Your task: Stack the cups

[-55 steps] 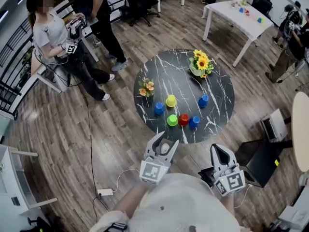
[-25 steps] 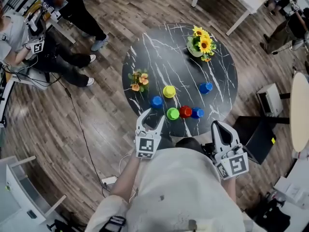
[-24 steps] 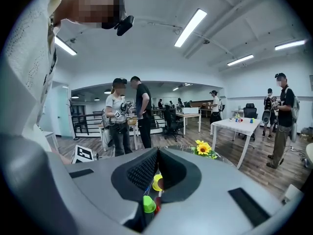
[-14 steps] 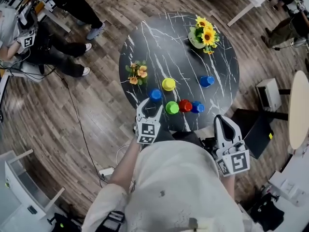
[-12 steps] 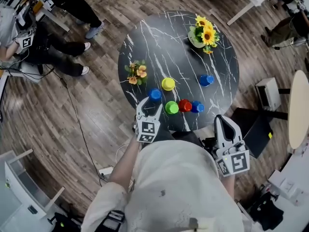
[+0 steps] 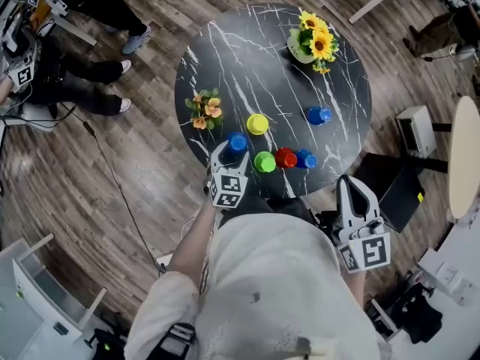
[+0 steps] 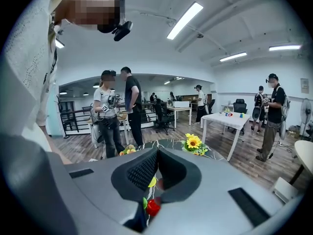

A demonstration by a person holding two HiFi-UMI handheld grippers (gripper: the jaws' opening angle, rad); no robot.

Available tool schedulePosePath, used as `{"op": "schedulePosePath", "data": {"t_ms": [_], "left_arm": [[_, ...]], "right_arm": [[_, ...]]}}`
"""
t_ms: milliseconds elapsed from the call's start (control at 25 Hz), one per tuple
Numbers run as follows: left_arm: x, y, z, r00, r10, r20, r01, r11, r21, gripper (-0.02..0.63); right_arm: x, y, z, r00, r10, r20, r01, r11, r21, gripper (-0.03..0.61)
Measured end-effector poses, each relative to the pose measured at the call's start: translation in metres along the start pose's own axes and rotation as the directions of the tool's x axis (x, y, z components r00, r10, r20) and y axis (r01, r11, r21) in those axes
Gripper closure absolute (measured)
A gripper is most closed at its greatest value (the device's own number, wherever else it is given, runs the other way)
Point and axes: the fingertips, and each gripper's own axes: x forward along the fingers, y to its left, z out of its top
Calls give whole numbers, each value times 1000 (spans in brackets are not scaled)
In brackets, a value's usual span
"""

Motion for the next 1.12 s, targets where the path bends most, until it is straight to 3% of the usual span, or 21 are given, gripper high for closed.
{"op": "schedulePosePath", "data": {"t_ms": [400,1120], "left_arm": [[6,5,-7,1000,8,-25,-9,1000,-30,385],[-52,-6,25,987,142,79,-132,985,-114,387]], "right_arm": [[-3,0,-4,1000,-15,-4,15,1000,9,568],[-21,-2,-5,995,102,22,-101,994,-47,568]]}}
